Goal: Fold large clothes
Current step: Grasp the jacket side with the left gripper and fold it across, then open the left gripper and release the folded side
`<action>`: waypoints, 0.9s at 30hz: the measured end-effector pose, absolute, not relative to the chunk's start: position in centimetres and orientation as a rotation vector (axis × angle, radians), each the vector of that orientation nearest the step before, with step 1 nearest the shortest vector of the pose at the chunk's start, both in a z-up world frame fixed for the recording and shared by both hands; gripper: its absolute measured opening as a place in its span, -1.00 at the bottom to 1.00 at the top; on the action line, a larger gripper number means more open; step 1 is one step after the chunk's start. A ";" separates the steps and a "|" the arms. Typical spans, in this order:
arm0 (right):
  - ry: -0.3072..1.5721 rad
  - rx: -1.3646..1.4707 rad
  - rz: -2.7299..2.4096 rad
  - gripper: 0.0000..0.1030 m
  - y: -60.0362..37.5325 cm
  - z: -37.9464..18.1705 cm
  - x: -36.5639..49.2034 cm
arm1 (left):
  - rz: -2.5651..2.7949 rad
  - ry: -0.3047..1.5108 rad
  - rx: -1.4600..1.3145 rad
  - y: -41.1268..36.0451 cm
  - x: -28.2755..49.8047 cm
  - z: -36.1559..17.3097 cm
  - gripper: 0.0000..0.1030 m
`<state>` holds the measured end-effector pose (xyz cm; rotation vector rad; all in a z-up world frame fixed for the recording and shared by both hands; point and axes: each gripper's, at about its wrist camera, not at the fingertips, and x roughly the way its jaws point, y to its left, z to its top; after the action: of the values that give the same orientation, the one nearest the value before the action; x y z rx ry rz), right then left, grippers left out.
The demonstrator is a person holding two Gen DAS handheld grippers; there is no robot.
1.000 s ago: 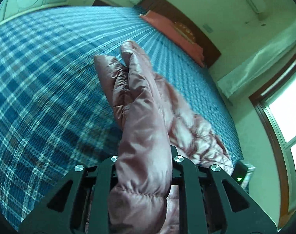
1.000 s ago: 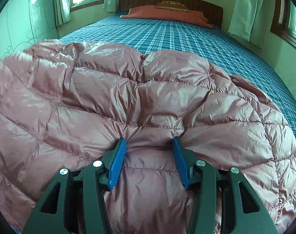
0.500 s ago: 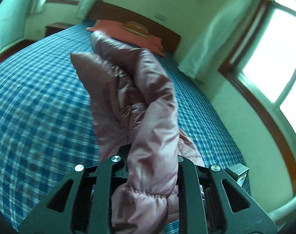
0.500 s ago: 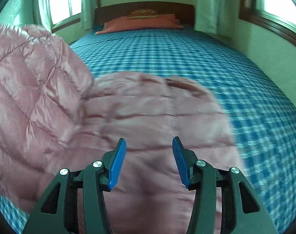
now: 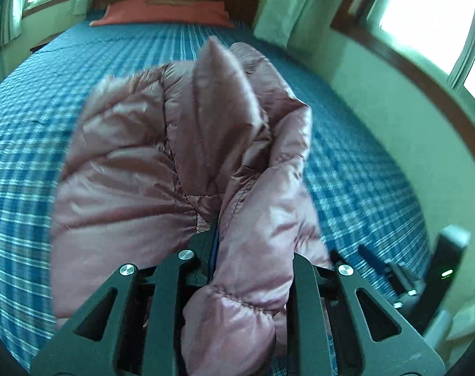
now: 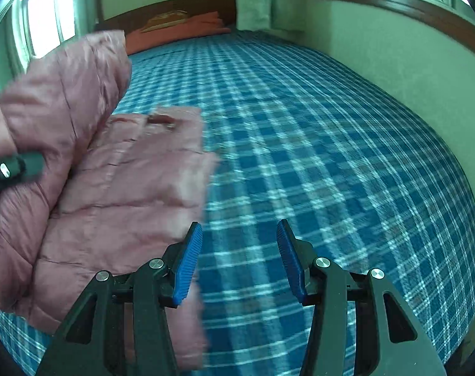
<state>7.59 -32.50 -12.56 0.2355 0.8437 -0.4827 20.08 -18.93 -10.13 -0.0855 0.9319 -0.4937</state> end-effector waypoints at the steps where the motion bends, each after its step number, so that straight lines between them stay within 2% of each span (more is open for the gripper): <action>1: 0.849 0.244 -0.487 -0.03 -32.9 -12.8 7.5 | -0.491 0.948 -0.080 -19.6 20.1 -11.2 -0.66; 8: 0.864 0.280 -0.494 -0.03 -34.4 -13.7 7.4 | -0.479 0.953 -0.059 -21.8 20.0 -14.8 -0.66; 12: 0.863 0.282 -0.499 -0.03 -34.5 -13.6 7.3 | -0.485 0.928 -0.045 -21.9 19.0 -13.6 -0.60; 16: 0.854 0.287 -0.505 -0.03 -34.4 -13.2 6.9 | -0.528 0.916 -0.079 -21.4 17.7 -11.9 0.04; 21: 0.856 0.279 -0.515 -0.03 -33.8 -12.8 5.9 | -0.581 0.865 -0.081 -21.1 15.0 -9.8 0.15; 27: 0.821 0.264 -0.517 -0.03 -32.3 -11.1 4.7 | -0.603 0.830 -0.157 -18.0 12.6 -7.6 0.17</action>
<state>4.73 -32.30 -11.13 0.2645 0.8214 -0.5172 12.62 -18.04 -7.59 -0.1566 0.8305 -0.6031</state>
